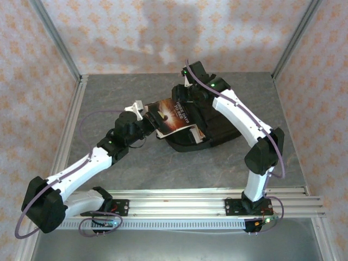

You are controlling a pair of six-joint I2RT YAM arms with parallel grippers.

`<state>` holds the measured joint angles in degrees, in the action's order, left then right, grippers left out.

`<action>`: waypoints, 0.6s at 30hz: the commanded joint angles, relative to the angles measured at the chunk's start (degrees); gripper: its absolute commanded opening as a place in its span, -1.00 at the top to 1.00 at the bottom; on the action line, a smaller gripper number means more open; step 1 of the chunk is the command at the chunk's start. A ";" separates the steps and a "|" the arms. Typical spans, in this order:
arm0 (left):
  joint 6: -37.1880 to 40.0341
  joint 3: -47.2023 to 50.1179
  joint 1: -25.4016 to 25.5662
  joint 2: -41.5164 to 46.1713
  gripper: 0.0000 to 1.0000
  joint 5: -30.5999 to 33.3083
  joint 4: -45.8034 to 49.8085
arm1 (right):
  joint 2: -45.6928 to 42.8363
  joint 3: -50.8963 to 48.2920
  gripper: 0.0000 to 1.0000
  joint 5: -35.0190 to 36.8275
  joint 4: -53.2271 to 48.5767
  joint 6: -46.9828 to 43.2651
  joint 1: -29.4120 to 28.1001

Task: Pack the student bag
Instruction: Open the student bag at the center of the table, then place the book in the student bag.

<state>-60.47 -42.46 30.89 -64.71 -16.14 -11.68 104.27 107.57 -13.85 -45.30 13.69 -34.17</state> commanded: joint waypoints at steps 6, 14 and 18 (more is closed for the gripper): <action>-0.70 -3.26 1.56 0.07 1.00 -1.00 -8.44 | -3.70 -0.72 -0.21 6.93 -5.48 -2.90 -0.02; -0.81 -2.80 2.05 -0.68 1.00 -0.73 -8.14 | -8.57 -6.58 0.22 8.36 -3.15 -3.76 -0.02; -0.50 -2.76 2.15 -0.60 1.00 -0.69 -7.43 | -10.01 -7.96 0.63 8.54 -2.48 -3.88 0.02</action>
<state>-60.62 -43.13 32.45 -65.93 -16.10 -13.93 96.29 100.73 -7.03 -48.38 10.02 -34.17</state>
